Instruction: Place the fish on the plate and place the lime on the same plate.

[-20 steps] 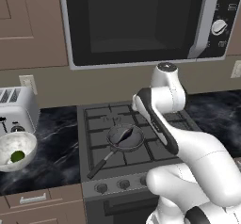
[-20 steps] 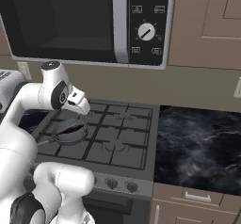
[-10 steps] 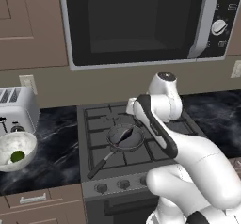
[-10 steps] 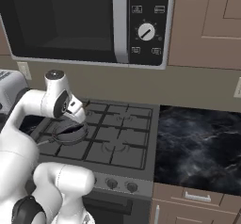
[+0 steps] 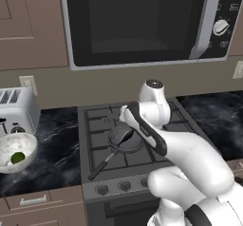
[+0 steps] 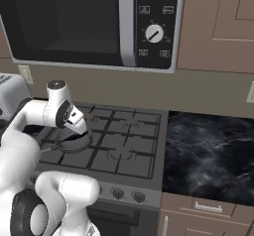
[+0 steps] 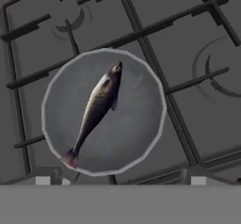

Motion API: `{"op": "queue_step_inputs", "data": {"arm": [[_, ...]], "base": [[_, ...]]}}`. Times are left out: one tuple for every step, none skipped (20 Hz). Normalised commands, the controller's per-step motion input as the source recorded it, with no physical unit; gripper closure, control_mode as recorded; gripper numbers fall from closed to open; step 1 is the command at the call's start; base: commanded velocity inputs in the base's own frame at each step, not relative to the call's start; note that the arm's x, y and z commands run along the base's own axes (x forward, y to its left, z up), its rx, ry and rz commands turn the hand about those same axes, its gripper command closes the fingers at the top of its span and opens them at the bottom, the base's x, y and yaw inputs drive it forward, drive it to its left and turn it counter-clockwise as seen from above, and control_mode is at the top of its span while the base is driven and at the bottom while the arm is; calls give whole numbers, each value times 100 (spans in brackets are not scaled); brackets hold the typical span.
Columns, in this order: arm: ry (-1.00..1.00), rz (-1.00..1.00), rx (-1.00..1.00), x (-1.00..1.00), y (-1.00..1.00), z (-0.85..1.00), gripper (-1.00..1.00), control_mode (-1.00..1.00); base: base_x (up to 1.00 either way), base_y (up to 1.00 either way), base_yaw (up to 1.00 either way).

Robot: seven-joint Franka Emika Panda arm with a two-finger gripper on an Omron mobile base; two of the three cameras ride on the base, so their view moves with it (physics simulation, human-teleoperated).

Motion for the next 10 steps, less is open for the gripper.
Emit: {"op": "queue_step_inputs", "data": {"arm": [[8,-10,-3,29,3,-49,-100,-100],[7,-11,-2,31,4,-50,-100,-100],[7,-11,-2,31,5,-44,-100,-100],[9,-11,-2,34,3,-36,-100,-100],[13,-11,-2,41,0,-26,-100,-100],[13,-10,-2,41,0,-25,-100,-100],[13,-9,-2,43,0,-21,-100,-100],[14,-9,-1,42,0,-18,-100,-100],[15,-9,-2,40,0,-15,-100,-100],[17,-8,-1,37,0,-6,-100,-100]], "base": [[0,0,0],[0,0,0],[0,0,0],[0,0,0],[0,0,0],[0,0,0],[0,0,0],[0,0,0],[0,0,0],[0,0,0]]}}
